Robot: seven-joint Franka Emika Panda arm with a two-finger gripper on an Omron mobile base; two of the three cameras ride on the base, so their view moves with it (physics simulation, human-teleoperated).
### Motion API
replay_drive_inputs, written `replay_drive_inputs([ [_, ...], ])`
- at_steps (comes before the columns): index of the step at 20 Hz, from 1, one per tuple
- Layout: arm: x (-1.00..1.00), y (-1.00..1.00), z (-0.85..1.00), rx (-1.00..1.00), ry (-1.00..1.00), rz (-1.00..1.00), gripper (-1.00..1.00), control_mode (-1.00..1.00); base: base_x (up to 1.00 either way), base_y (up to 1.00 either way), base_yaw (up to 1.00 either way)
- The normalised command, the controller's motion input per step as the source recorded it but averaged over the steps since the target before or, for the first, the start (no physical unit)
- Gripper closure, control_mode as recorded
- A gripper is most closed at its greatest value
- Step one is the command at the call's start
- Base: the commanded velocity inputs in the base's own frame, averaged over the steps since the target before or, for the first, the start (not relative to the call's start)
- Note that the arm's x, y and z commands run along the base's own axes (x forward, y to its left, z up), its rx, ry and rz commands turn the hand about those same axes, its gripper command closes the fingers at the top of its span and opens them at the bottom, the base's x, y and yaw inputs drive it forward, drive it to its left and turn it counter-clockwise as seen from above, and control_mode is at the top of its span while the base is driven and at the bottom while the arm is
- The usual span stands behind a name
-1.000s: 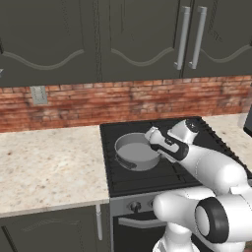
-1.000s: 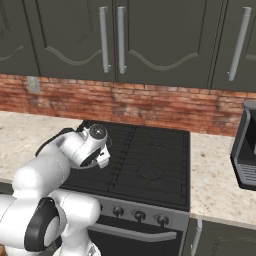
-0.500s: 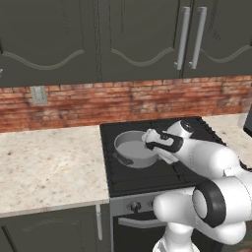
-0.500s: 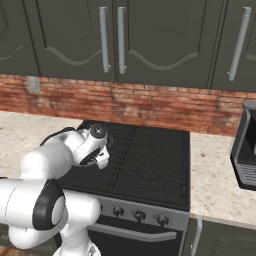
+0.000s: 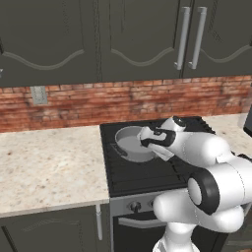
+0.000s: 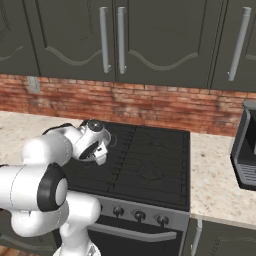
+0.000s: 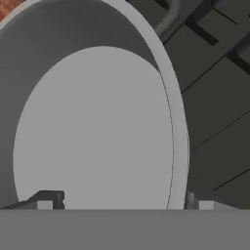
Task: Move the pot and pan from the stove into the sink.
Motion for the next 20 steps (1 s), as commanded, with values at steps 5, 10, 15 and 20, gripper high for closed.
replay_drive_inputs([
  [5,0.00,0.03,-0.11,-0.03,0.01,0.01,1.00,-1.00,0.00,0.00,0.00],
  [10,0.00,0.00,0.00,0.00,0.00,0.00,1.00,-1.00,0.00,0.00,0.00],
  [15,-0.12,0.00,0.02,0.00,-0.04,-0.02,1.00,-1.00,0.00,0.00,0.00],
  [20,-0.33,0.00,0.26,0.03,-0.04,-0.12,1.00,-1.00,0.00,0.00,0.00],
])
